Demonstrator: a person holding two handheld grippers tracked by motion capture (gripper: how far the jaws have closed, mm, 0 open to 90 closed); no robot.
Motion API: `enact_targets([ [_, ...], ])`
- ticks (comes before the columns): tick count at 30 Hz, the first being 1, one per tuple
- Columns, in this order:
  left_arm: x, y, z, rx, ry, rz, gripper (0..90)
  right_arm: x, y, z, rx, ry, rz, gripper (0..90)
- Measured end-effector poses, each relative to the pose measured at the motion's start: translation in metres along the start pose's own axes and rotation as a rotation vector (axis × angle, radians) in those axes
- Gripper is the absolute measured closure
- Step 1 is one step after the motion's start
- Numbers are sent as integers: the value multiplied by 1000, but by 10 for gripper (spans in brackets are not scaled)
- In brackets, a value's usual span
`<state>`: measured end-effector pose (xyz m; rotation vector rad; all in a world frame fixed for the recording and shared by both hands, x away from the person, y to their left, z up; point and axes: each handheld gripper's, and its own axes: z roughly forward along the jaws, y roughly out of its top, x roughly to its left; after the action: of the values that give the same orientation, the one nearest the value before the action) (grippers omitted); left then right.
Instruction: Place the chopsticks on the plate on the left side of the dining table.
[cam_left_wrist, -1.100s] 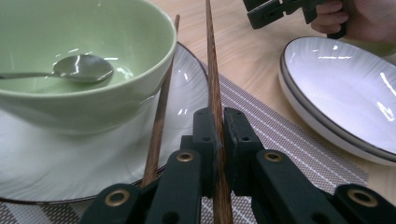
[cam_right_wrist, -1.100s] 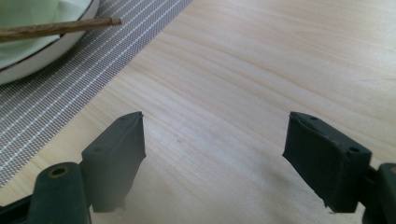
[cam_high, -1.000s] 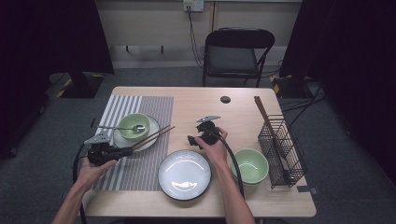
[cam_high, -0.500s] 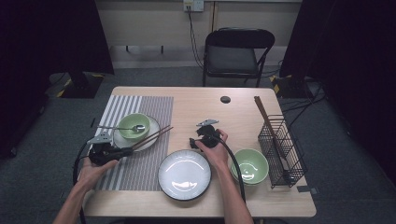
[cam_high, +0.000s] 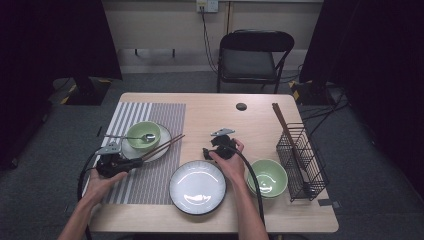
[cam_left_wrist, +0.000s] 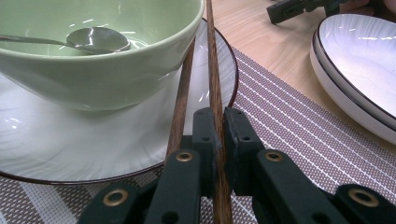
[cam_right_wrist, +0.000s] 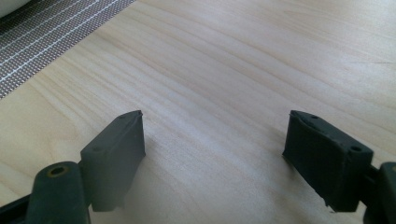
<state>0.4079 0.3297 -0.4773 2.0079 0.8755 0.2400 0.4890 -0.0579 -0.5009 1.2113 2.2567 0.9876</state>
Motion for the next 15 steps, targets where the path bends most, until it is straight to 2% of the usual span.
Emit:
enact_targets([
  [8,-1,1,-1,-9,6,2,809,0,0,0,0,0,0,194],
  [15,-1,1,-1,-10,16,8,833,0,0,0,-1,0,0,194],
])
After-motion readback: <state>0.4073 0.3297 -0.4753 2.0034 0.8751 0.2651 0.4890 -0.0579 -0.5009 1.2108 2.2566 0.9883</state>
